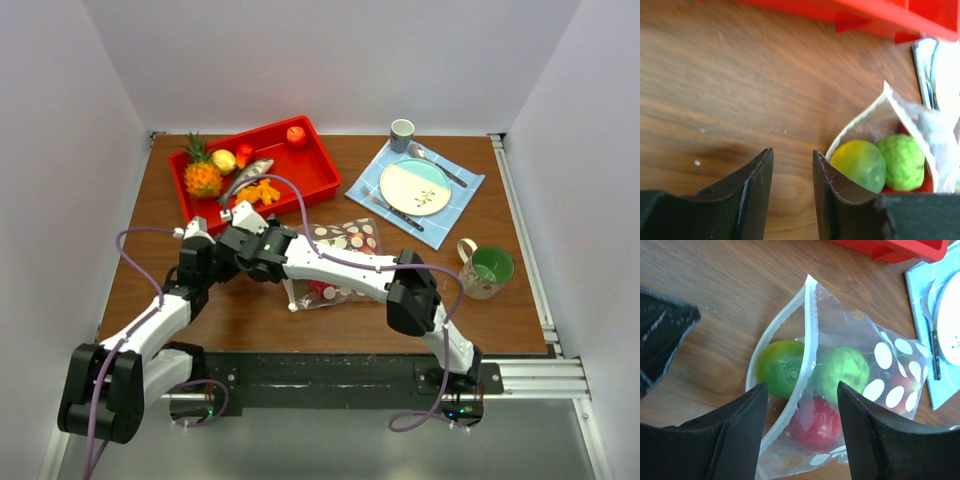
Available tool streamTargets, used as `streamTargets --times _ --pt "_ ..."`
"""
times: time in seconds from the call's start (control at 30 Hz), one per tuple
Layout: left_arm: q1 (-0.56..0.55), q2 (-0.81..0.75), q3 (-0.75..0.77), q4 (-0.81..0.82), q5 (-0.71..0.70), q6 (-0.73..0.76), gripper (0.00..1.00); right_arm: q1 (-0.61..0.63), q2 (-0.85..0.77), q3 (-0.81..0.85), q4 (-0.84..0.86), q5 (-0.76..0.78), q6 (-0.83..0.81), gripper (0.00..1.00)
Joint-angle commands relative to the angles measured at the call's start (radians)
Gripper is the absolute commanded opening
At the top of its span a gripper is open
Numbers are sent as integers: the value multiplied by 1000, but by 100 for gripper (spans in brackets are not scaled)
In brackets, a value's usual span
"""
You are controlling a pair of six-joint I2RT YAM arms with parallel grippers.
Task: Place the food in the zip-top bag and seal the zipper
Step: Pick up the zipper food storage bag at the center of the board.
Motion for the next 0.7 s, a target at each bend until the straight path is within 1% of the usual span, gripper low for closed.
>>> streamTargets --times 0.0,0.13,0.27,0.37,0.4,0.47,0.5,0.53,0.6,0.67 --pt "-47 32 -46 174 60 -58 41 -3 38 70 -66 81 -28 62" --pt "-75 44 -75 210 56 -75 40 -6 90 109 -101 104 -30 63" --pt "-97 52 -80 229 51 -79 39 -21 89 111 -114 131 -27 61" --pt "-110 56 -84 244 53 -84 39 -34 69 107 -115 147 -31 46" --pt "-116 61 -83 252 54 -85 39 -37 64 108 -117 145 -33 32" --pt "-121 64 -81 258 57 -87 39 -40 52 111 -122 145 -33 19" --pt "-124 62 -80 261 60 -88 39 -40 35 113 -125 144 -28 9" --pt "-127 59 -75 261 63 -87 38 -40 24 110 -126 145 -28 4" --pt "-129 44 -69 251 70 -84 38 -43 -11 110 -132 148 -22 0" --pt "-132 26 -49 234 71 -75 39 -47 -39 107 -138 150 -22 0"
